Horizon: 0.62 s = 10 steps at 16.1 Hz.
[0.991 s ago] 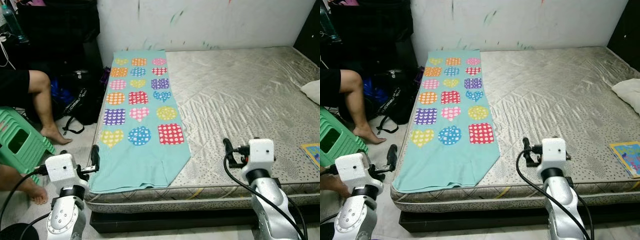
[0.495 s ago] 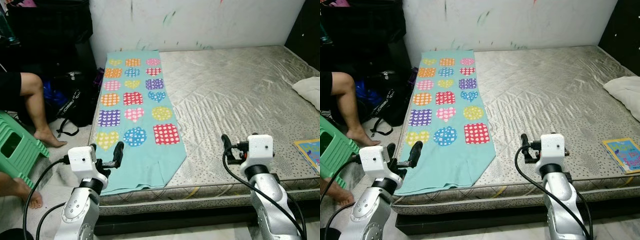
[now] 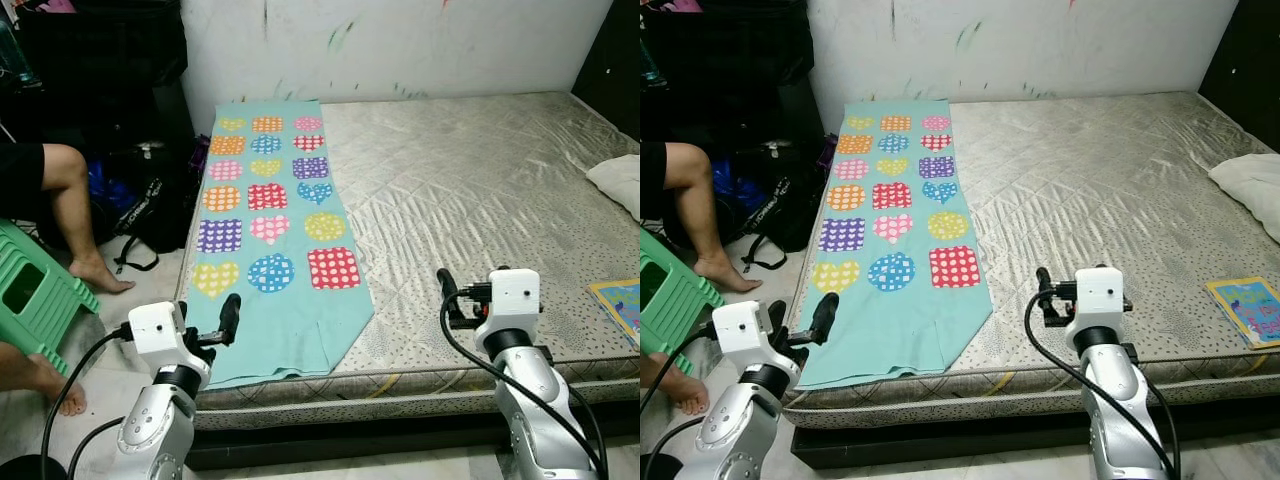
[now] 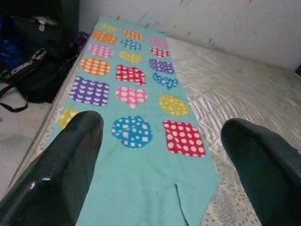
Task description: Clean up the room
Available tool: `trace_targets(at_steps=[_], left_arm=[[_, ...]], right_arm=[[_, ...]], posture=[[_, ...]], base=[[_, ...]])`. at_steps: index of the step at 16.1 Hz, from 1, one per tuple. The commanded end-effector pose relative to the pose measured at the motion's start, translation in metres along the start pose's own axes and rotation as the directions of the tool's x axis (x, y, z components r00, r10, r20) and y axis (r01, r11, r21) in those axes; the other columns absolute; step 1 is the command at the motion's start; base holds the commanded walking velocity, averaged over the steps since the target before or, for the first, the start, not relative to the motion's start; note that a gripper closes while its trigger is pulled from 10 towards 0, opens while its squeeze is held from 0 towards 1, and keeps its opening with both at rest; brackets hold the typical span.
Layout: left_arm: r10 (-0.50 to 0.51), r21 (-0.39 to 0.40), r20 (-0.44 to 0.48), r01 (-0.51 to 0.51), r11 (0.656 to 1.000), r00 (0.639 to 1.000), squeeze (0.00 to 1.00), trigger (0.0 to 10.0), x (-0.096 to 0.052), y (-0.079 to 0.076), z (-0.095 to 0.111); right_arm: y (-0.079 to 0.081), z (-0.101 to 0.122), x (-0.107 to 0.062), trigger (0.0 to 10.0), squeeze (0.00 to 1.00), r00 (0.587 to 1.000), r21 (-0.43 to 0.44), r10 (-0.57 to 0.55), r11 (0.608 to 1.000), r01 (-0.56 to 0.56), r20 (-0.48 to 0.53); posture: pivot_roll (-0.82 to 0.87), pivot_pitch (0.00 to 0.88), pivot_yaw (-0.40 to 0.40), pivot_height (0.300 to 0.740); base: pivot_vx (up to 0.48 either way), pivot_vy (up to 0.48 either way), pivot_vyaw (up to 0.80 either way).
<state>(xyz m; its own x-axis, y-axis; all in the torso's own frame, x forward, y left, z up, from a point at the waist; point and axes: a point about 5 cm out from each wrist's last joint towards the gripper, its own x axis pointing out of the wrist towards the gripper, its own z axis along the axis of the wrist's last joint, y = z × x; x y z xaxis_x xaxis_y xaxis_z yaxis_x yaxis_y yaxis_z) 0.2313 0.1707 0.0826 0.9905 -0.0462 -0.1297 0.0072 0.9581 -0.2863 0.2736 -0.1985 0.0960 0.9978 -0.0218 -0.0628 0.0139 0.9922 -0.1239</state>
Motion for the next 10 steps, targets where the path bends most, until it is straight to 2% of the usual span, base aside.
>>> trace_targets(at_steps=[1, 3, 6, 10], left_arm=[[-0.003, 0.01, 0.019, 0.003, 1.0, 1.0, 0.0, 10.0, 0.0017, 0.0, 0.0068], [-0.007, 0.012, 0.019, 0.007, 1.0, 1.0, 0.0, 10.0, 0.0031, -0.0002, 0.0071], [-0.01, 0.014, 0.021, 0.01, 1.0, 1.0, 0.0, 10.0, 0.0053, -0.0003, 0.0082], [-0.018, 0.015, 0.024, 0.018, 1.0, 1.0, 0.0, 10.0, 0.0076, -0.002, 0.0092]], right_arm=[[0.0032, 0.0014, 0.0031, 10.0, 0.0, 1.0, 0.012, 0.013, 1.0, -0.012, -0.004], [0.0038, 0.0015, 0.0047, 10.0, 0.0, 1.0, 0.004, 0.017, 1.0, -0.017, -0.006], [0.0036, 0.0025, 0.0062, 10.0, 0.0, 1.0, 0.011, 0.014, 1.0, -0.014, -0.003], [0.0035, 0.0029, 0.0076, 10.0, 0.0, 1.0, 0.014, 0.014, 1.0, -0.014, -0.001]], posture=[[-0.06, 0.0, 0.015, 0.74], [-0.06, 0.0, 0.014, 0.74], [-0.06, 0.0, 0.015, 0.74], [-0.07, 0.0, 0.017, 0.74]], base=[[0.0, 0.0, 0.0], [0.0, 0.0, 0.0], [0.0, 0.0, -0.67], [0.0, 0.0, 0.0]])
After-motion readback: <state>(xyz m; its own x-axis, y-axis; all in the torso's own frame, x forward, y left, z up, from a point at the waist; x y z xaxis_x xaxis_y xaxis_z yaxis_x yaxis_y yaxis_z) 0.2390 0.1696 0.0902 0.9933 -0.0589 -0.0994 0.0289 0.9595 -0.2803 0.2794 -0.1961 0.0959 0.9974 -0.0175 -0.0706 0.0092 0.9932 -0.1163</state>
